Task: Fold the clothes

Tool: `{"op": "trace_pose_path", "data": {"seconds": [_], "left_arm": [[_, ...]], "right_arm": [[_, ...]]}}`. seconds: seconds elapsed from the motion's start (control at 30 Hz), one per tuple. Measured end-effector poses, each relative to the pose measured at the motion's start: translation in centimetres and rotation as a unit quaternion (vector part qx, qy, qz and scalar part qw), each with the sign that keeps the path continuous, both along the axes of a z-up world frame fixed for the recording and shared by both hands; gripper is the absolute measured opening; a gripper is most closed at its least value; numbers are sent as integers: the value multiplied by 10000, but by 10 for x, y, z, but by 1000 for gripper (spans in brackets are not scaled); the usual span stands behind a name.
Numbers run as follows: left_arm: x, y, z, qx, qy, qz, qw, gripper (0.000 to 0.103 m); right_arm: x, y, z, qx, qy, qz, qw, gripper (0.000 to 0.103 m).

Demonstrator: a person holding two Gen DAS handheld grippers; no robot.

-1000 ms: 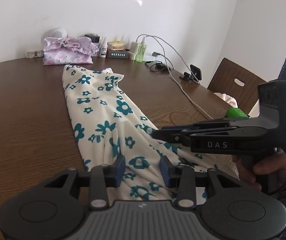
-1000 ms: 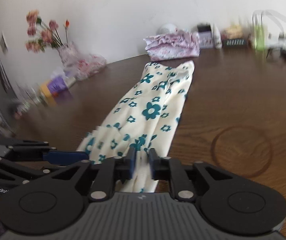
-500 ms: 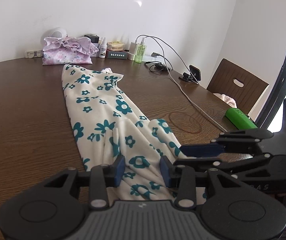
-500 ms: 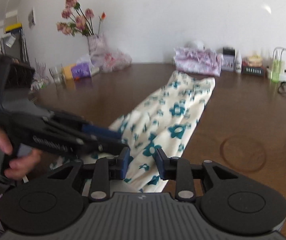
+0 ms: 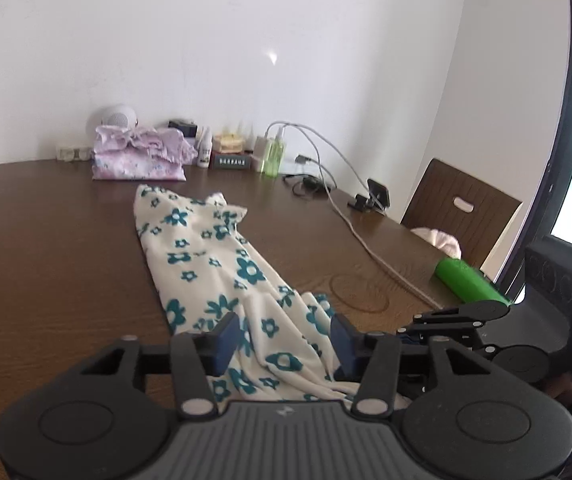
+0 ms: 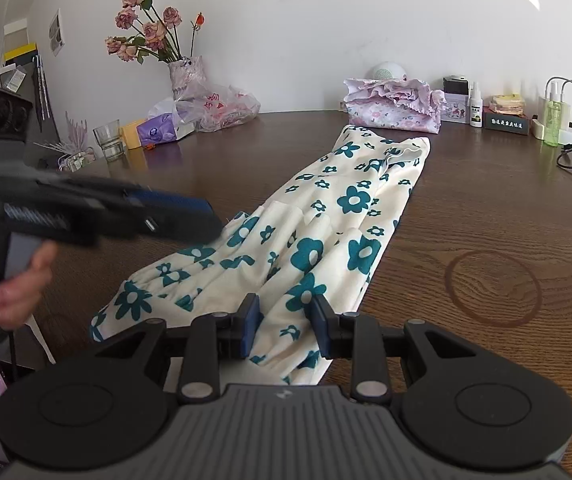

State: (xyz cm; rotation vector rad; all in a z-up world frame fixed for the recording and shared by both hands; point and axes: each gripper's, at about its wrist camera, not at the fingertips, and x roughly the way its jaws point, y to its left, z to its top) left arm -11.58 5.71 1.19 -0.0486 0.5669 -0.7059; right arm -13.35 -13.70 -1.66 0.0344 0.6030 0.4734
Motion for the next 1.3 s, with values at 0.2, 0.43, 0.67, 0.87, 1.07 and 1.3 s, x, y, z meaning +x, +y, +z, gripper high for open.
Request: {"op": "trace_pose_path", "data": {"seconds": [0.2,0.43,0.67,0.87,1.07,1.3], "left_arm": [[3,-3,-16,356,283,26,9990,47],[10,-5,-35,435,507,-146,9977,48],[6,-5,-35,486,422,-225,9977,46],[0,-9,-33,704,357,-370,9962,46],[-14,-5,-28,849,149,-750,9935,47],[-67,29,20,712,-1034,-1939,9730,84]], "right_arm": [[-18,-14,21,189,-583,311,9976,35],[-34,4,21,-284,-664,1627,9840,52],[-45,30,2,-1100,-826,2267,9642,80],[-37,27,1,-1177,-768,2215,9650,60],[-57,25,4,-1357,-879,2327,9590,48],[-49,3,19,-588,-185,2337,9704,37]]}}
